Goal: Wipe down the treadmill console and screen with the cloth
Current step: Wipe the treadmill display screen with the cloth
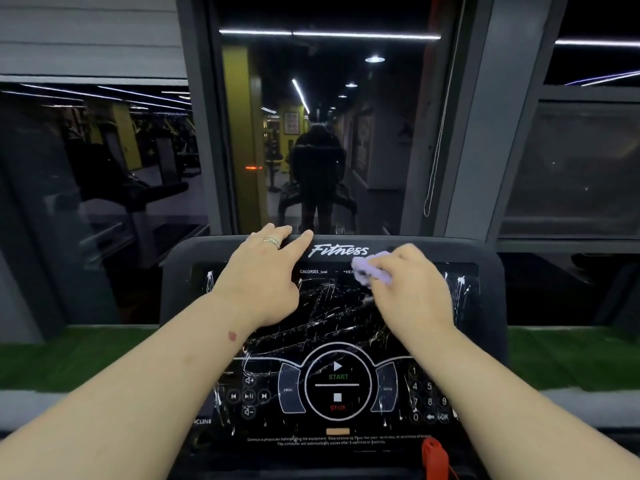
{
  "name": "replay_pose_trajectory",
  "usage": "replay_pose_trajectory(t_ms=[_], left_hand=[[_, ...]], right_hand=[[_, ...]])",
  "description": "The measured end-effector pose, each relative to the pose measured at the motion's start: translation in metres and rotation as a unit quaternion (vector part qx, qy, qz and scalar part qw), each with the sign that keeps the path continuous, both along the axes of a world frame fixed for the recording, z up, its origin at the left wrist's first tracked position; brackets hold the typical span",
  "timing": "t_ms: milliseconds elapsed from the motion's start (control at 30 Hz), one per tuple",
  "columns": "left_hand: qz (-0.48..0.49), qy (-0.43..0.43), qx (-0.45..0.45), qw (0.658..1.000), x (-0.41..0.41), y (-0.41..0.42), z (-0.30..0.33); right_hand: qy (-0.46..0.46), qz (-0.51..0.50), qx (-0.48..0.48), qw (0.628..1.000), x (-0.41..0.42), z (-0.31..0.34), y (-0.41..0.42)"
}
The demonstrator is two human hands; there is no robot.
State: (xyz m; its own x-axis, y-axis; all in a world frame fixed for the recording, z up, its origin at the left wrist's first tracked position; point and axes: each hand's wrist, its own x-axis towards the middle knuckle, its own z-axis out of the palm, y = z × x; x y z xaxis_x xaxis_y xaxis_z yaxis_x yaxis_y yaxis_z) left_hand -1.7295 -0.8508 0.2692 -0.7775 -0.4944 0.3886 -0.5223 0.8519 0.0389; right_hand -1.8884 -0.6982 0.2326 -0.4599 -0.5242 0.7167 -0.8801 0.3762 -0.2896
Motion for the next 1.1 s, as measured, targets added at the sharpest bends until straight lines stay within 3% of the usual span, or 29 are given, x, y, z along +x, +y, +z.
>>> replay_pose_trajectory(t_ms=[67, 233, 333, 367, 433, 533, 667, 800, 867, 967, 1000, 1100], left_hand=[[-0.003, 0.000, 0.000, 1.000, 0.000, 0.001, 0.000], [0.002, 0.004, -0.005, 1.000, -0.001, 0.002, -0.003], [0.002, 0.003, -0.009, 1.000, -0.001, 0.003, -0.001], [0.002, 0.001, -0.009, 1.000, -0.002, 0.003, -0.001], [0.002, 0.003, -0.007, 1.000, -0.002, 0.003, -0.002], [-0.003, 0.002, -0.004, 1.000, -0.001, 0.000, -0.002], [-0.004, 0.006, -0.007, 1.000, -0.002, 0.000, -0.004], [-0.005, 0.007, -0.016, 1.000, -0.002, -0.001, -0.005], [-0.006, 0.007, -0.016, 1.000, -0.001, -0.001, -0.005], [-0.004, 0.009, -0.019, 1.000, -0.001, -0.001, -0.006], [-0.004, 0.009, -0.022, 1.000, -0.002, -0.001, -0.007], [-0.004, 0.009, -0.026, 1.000, -0.002, -0.004, -0.009]], right_hand=[[-0.022, -0.029, -0.016, 0.999, 0.014, -0.004, -0.004], [0.044, 0.024, 0.079, 0.996, 0.009, -0.009, -0.008], [-0.073, -0.070, -0.033, 0.994, -0.006, -0.006, 0.002], [-0.063, -0.063, -0.046, 0.995, 0.008, -0.009, -0.003], [-0.007, 0.014, 0.039, 0.999, 0.041, -0.022, -0.017], [0.075, 0.067, 0.103, 0.990, 0.025, -0.020, -0.010], [-0.058, -0.078, -0.022, 0.995, -0.003, -0.012, -0.002], [0.050, 0.033, 0.098, 0.993, 0.036, -0.036, -0.021], [0.066, 0.035, 0.130, 0.989, 0.017, -0.018, -0.011], [-0.029, -0.061, 0.015, 0.998, 0.002, -0.003, -0.008], [-0.020, -0.067, 0.011, 0.998, 0.014, -0.003, -0.014], [0.068, 0.051, 0.115, 0.990, 0.048, -0.029, -0.032]])
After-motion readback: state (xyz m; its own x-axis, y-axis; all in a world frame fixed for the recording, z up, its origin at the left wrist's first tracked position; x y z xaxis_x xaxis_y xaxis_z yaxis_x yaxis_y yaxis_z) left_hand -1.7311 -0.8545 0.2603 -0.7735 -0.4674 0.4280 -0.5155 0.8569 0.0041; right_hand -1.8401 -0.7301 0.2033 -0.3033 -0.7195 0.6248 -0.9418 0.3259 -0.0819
